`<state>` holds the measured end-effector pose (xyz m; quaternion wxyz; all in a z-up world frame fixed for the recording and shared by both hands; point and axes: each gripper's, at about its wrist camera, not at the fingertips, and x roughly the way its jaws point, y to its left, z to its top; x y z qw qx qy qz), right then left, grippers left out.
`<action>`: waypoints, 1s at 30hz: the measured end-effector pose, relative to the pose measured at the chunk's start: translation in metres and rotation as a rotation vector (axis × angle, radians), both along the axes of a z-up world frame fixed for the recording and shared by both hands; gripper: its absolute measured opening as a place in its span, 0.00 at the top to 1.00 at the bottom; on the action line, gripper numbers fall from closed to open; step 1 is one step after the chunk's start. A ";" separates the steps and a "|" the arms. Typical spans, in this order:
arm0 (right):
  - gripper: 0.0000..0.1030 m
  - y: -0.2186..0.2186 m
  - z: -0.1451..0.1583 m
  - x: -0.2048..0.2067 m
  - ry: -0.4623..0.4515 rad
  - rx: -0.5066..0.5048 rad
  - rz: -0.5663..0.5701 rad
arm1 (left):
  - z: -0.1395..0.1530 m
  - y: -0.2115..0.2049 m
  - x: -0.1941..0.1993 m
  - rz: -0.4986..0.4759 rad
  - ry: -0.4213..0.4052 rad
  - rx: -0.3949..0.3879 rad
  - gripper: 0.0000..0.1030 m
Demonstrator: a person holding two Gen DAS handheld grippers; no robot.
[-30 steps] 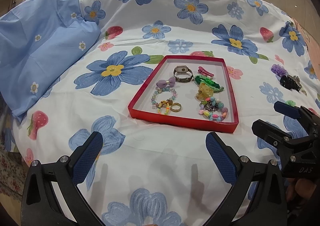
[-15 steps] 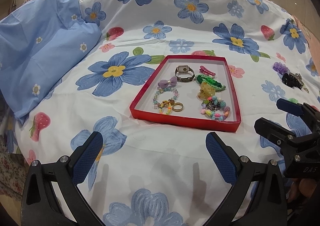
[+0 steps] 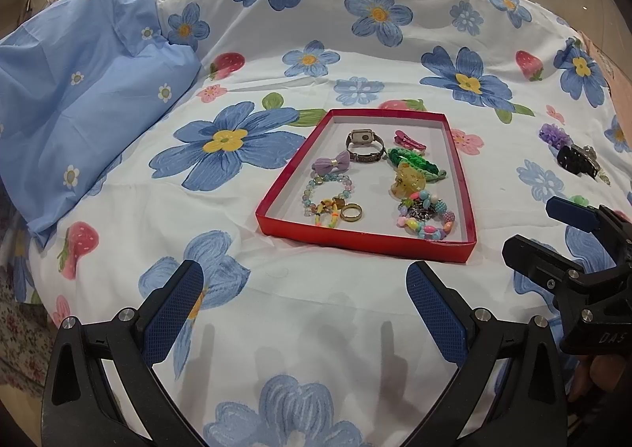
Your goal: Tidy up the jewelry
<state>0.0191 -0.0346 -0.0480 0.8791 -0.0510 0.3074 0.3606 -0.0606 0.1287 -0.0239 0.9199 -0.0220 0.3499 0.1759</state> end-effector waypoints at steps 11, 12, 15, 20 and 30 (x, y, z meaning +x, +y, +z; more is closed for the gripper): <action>0.01 0.000 0.000 0.000 -0.001 0.000 0.001 | -0.001 -0.002 0.001 0.000 0.000 0.001 0.00; 0.01 0.000 0.000 0.000 -0.001 -0.001 0.000 | -0.001 0.000 0.001 0.000 0.000 0.001 0.00; 0.01 0.000 0.001 0.000 0.000 0.000 0.000 | 0.000 -0.001 0.001 0.001 0.001 0.000 0.00; 0.01 0.000 0.000 0.000 0.001 0.000 0.000 | 0.000 -0.001 0.001 0.000 0.001 0.002 0.00; 0.01 -0.001 0.000 0.000 0.003 -0.001 0.001 | -0.001 -0.003 0.003 -0.001 0.002 0.002 0.00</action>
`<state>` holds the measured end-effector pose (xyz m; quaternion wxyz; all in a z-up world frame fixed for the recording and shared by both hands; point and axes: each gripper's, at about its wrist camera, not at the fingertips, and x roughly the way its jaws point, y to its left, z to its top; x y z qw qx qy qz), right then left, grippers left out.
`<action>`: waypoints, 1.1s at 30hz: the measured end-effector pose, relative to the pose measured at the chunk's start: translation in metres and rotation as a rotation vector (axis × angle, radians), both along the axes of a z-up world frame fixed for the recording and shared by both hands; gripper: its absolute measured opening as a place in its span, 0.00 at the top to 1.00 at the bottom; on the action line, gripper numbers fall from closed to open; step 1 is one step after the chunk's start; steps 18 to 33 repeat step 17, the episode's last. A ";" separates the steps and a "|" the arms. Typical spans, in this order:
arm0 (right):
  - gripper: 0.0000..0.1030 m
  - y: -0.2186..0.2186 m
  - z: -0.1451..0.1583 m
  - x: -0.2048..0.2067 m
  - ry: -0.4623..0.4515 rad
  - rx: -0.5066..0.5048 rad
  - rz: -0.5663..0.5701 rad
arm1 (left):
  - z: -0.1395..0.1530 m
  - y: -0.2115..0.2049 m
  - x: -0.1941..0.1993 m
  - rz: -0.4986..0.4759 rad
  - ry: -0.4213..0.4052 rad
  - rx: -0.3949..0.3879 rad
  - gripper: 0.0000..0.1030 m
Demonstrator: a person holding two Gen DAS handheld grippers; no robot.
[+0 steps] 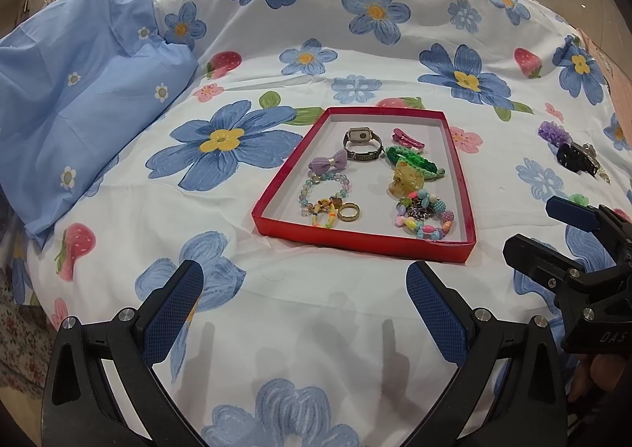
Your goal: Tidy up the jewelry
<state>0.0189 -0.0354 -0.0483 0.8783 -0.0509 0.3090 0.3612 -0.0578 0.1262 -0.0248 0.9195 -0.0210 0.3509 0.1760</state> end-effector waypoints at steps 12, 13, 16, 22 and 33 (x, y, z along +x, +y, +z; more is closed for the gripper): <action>0.01 -0.002 -0.005 0.002 0.006 0.002 -0.003 | 0.000 0.003 0.000 0.001 0.001 -0.008 0.00; 0.01 -0.003 -0.004 0.003 0.006 0.001 -0.002 | -0.001 0.004 0.001 0.002 0.004 -0.013 0.00; 0.01 -0.004 -0.005 0.004 0.013 0.000 -0.005 | -0.005 0.002 0.003 0.000 0.011 -0.025 0.00; 0.01 -0.005 -0.005 0.005 0.015 0.000 -0.007 | -0.005 0.002 0.003 -0.002 0.012 -0.029 0.00; 0.01 -0.005 -0.005 0.005 0.015 0.000 -0.007 | -0.005 0.002 0.003 -0.002 0.012 -0.029 0.00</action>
